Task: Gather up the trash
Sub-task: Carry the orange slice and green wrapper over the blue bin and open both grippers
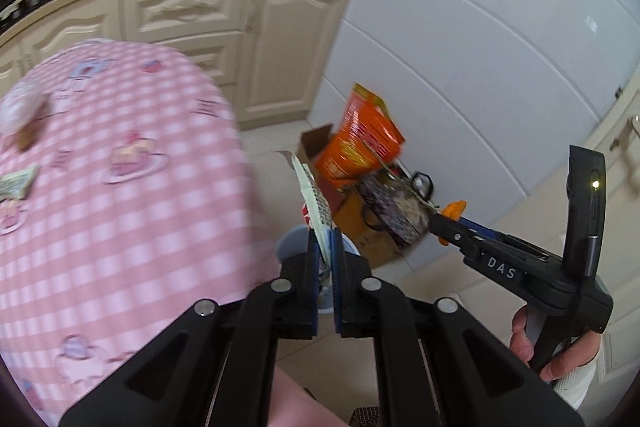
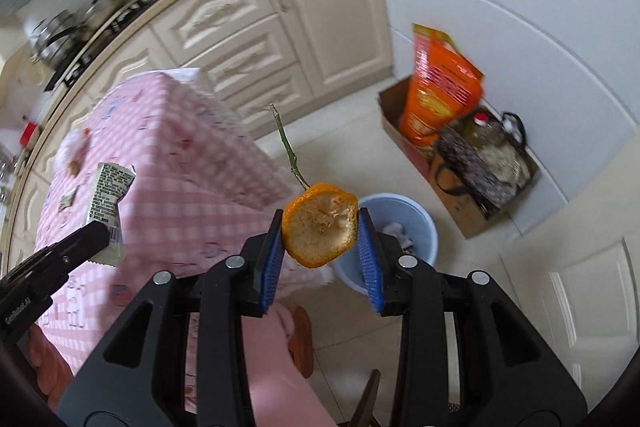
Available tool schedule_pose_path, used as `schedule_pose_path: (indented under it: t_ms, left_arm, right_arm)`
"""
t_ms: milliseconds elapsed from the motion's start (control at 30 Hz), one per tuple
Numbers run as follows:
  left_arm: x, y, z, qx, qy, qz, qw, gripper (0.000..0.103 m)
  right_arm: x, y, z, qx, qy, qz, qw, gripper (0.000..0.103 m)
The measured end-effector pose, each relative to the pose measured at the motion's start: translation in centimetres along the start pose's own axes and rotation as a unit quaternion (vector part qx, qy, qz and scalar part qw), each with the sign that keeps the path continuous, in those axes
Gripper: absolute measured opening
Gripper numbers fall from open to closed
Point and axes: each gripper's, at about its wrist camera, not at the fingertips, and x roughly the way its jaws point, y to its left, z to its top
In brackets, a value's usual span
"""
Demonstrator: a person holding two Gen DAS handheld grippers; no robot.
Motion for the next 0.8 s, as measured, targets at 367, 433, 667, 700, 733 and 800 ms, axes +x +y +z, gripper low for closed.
schedule_pose_path:
  t_ms: [367, 433, 667, 700, 733, 800]
  left_arm:
    - [11.0, -4.7, 1.0, 0.019, 0.111, -0.031, 0.9931, 0.006]
    - [12.6, -5.2, 1.2, 0.022, 0.123, -0.03, 0.9917, 0.007]
    - [16.9, -4.1, 2.0, 0.0, 0.167, 0.001, 0.9859, 0.046]
    - [17.0, -3.8, 2.0, -0.002, 0.169, 0.004, 0.9857, 0.046]
    - [17.1, -3.5, 2.1, -0.004, 0.169, 0.01, 0.9856, 0.046]
    - [17.0, -2.8, 2.3, -0.007, 0.167, 0.025, 0.9856, 0.046]
  right_arm:
    - [3.4, -6.7, 0.7, 0.051, 0.04, -0.023, 0.998, 0.035]
    - [4.2, -7.7, 0.7, 0.061, 0.051, -0.028, 0.996, 0.035]
    - [6.7, -9.0, 1.9, 0.071, 0.08, -0.039, 0.993, 0.036]
    - [7.1, -8.8, 2.1, 0.069, 0.083, -0.039, 0.993, 0.036]
    - [7.6, -8.5, 2.4, 0.065, 0.089, -0.037, 0.993, 0.037]
    - [8.2, -7.7, 2.8, 0.06, 0.098, -0.03, 0.993, 0.048]
